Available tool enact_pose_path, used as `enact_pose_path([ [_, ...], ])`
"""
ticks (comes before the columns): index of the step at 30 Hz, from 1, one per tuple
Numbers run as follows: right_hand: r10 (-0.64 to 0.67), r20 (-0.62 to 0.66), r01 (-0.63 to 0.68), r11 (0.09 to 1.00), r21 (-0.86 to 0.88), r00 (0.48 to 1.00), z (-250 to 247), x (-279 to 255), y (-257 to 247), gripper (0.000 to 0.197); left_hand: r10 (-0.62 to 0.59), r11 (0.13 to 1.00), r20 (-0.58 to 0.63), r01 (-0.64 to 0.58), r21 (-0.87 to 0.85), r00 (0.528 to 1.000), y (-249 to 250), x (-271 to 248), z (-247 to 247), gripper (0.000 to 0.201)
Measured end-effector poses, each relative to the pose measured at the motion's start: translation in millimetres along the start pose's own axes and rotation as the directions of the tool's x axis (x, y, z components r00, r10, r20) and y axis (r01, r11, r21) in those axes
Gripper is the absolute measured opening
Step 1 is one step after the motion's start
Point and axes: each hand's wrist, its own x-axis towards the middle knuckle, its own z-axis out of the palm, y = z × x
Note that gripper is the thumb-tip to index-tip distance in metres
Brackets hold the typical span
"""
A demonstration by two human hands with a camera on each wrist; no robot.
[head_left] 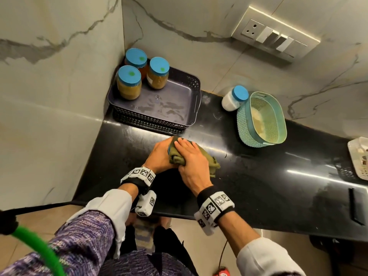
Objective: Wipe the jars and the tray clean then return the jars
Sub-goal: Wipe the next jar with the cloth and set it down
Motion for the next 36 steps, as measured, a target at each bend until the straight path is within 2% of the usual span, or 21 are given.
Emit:
enact_pose_path([
  [3, 0.040, -0.048, -0.039, 0.999, 0.007, 0.998, -2, -34, 3, 0.083, 0.010, 1.000, 0.003, -0.010, -0.023, 1.000, -3, 2, 5, 0.053],
  [6, 0.014, -0.042, -0.013, 0.999, 0.041, 0.999, 9, -58, -11, 0.079, -0.023, 0.999, -0.015, 0.022, -0.026, 1.000, -9, -1, 6, 0.046],
  [8, -0.033, -0.018, 0.033, 0.999, 0.041, 0.999, 14, -44, -14, 0.078, -0.045, 0.997, -0.011, 0.044, -0.065, 0.999, -4, -2, 5, 0.042],
  [10, -0.061, 0.008, 0.061, 0.998, 0.020, 0.998, 12, -21, -9, 0.081, -0.011, 0.997, -0.032, 0.009, -0.070, 0.999, -2, -3, 5, 0.050],
  [12, -0.011, -0.001, 0.011, 1.000, 0.012, 1.000, 4, -4, 2, 0.083, 0.041, 0.999, -0.010, -0.041, -0.025, 0.999, -2, -3, 4, 0.059],
  [14, 0.046, -0.029, -0.046, 0.999, 0.006, 0.998, -3, -11, 10, 0.085, 0.033, 0.999, -0.011, -0.033, -0.021, 0.999, -4, -1, 6, 0.065],
  [18, 0.017, -0.030, -0.017, 1.000, -0.003, 0.999, 8, -58, -1, 0.092, 0.008, 1.000, -0.040, -0.010, -0.027, 0.999, -13, 0, 11, 0.050],
  [21, -0.026, -0.001, 0.026, 0.999, 0.044, 1.000, 15, -43, -13, 0.088, -0.029, 0.997, -0.034, 0.026, -0.076, 0.999, -11, 0, 8, 0.031],
  [23, -0.015, 0.002, 0.015, 0.999, 0.041, 1.000, 10, -19, -9, 0.088, 0.012, 0.998, -0.035, -0.015, -0.069, 0.999, -6, -1, 6, 0.040],
  [25, 0.060, -0.008, -0.059, 0.997, 0.041, 0.998, 1, -9, -1, 0.087, 0.073, 0.997, -0.004, -0.073, 0.008, 0.997, -3, -2, 6, 0.049],
  [30, 0.080, -0.001, -0.080, 0.996, 0.040, 0.997, 7, -58, -20, 0.084, 0.004, 1.000, -0.035, -0.004, -0.007, 0.999, -8, -1, 10, 0.038],
  [33, 0.049, 0.013, -0.049, 0.997, 0.067, 0.999, 10, -38, -26, 0.082, -0.017, 0.999, -0.011, 0.016, -0.045, 1.000, -7, -1, 5, 0.032],
  [36, 0.091, -0.023, -0.090, 0.993, 0.070, 0.996, 3, -11, -12, 0.084, 0.066, 0.998, -0.001, -0.066, 0.013, 0.998, -2, -2, 4, 0.046],
])
